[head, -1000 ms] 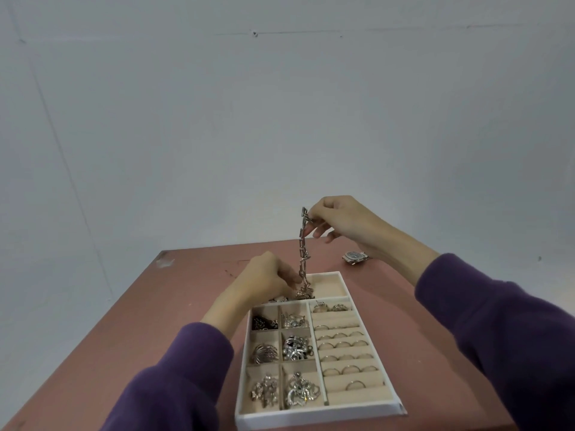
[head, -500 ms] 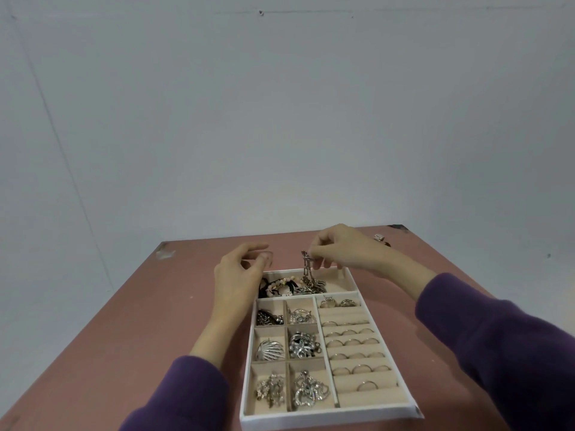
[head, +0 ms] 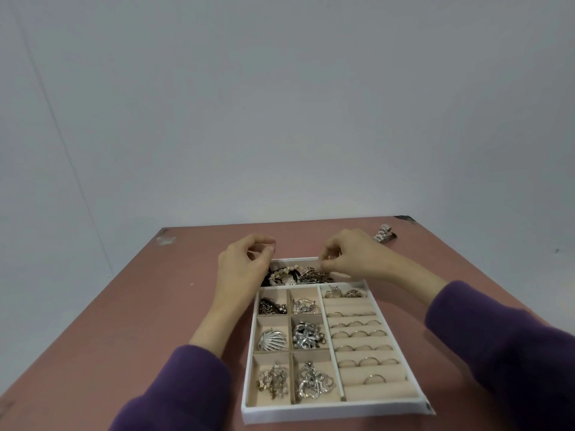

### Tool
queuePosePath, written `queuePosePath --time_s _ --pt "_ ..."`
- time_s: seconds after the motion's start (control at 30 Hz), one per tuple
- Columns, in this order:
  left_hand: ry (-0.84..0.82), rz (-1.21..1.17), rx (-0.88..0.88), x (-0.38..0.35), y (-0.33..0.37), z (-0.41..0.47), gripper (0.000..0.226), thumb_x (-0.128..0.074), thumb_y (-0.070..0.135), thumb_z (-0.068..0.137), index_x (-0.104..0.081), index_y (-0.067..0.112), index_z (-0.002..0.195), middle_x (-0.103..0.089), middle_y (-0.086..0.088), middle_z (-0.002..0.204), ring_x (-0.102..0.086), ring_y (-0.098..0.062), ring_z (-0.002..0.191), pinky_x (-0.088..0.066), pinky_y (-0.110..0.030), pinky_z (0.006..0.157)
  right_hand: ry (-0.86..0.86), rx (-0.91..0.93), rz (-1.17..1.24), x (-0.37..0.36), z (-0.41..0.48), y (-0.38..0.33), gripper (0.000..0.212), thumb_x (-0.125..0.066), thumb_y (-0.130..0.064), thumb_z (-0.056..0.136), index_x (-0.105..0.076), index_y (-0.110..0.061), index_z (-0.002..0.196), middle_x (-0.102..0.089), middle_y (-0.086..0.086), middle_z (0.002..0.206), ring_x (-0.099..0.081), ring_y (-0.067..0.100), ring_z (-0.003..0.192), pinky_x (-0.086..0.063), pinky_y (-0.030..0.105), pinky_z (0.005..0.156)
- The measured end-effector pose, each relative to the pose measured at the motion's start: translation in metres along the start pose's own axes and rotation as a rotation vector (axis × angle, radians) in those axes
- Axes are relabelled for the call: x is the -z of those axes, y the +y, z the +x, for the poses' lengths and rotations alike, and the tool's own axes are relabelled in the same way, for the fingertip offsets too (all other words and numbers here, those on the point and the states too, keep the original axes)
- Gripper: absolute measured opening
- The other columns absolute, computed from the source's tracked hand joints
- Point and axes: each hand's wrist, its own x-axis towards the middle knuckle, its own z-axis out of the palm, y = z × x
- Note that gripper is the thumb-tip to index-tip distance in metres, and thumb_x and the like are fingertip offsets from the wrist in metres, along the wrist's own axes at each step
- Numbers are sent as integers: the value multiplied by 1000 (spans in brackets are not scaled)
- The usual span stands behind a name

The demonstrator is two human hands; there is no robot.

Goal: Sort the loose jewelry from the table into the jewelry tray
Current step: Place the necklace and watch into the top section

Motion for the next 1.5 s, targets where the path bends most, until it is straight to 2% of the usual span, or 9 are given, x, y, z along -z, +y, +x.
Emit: queuePosePath --time_s 0.17,0.27,0.4,0.5,0.8,1.03,1.3,1.4,1.5 --pt "1 0 -3 -1 0 1 12 -61 17 84 -71 23 88 -65 15 76 -56 3 72 -41 -7 63 144 -76 93 22 6 29 11 -60 -13 83 -67 -20 79 -62 -10 69 -57 6 65 -40 15 56" --pt "-1 6 -8 -1 1 1 13 -61 17 84 -71 23 89 -66 14 78 -56 2 73 -41 -6 62 164 -139 -63 32 12 55 19 -55 -8 81 -66 -20 91 -66 0 86 -60 19 88 -44 20 64" --pt "1 5 -4 -3 0 3 14 -60 16 84 -72 22 90 -66 13 78 -56 1 72 -40 -9 63 -20 -151 -454 40 20 75 50 -50 -9 83 -50 -29 129 -55 3 121 -38 24 115 -38 35 90" --pt "10 0 -1 -5 -2 5 14 -62 17 83 -72 23 89 -66 14 76 -55 7 65 -40 -5 59 -159 -184 -431 38 21 72 68 -48 -10 78 -38 -44 136 -48 7 127 -38 27 120 -34 32 91" --pt "7 -23 -21 -4 -3 5 14 -62 17 83 -71 26 87 -65 15 76 -53 13 66 -39 -1 58 -78 -90 -542 34 32 76 36 -50 -11 86 -55 -22 121 -54 5 115 -45 26 114 -30 28 82" --pt "-9 -92 -30 -2 6 3 15 -64 16 83 -70 29 87 -68 12 79 -54 7 67 -40 -1 59 278 3 86 67 29 52 34 -66 -14 83 -61 -20 116 -58 -1 101 -59 18 93 -41 23 80" --pt "-326 -346 -32 6 20 -2 47 -68 38 80 -56 34 124 -66 13 115 -59 3 107 -48 -12 82 178 151 658 42 3 -20 30 -64 -18 86 -64 -25 115 -64 6 108 -65 21 95 -55 31 85" --pt "-395 -457 25 7 22 -2 40 -69 30 78 -62 26 118 -71 9 107 -64 2 101 -49 -12 83 181 134 785 25 -1 -26 30 -63 -17 87 -64 -22 117 -65 7 103 -65 22 98 -55 35 87" --pt "-354 -569 91 6 24 -1 26 -68 15 78 -67 18 104 -72 9 78 -64 -2 74 -51 -13 68 204 50 1017 14 -1 -28 28 -61 -14 87 -65 -14 115 -66 17 102 -65 25 88 -56 30 78"
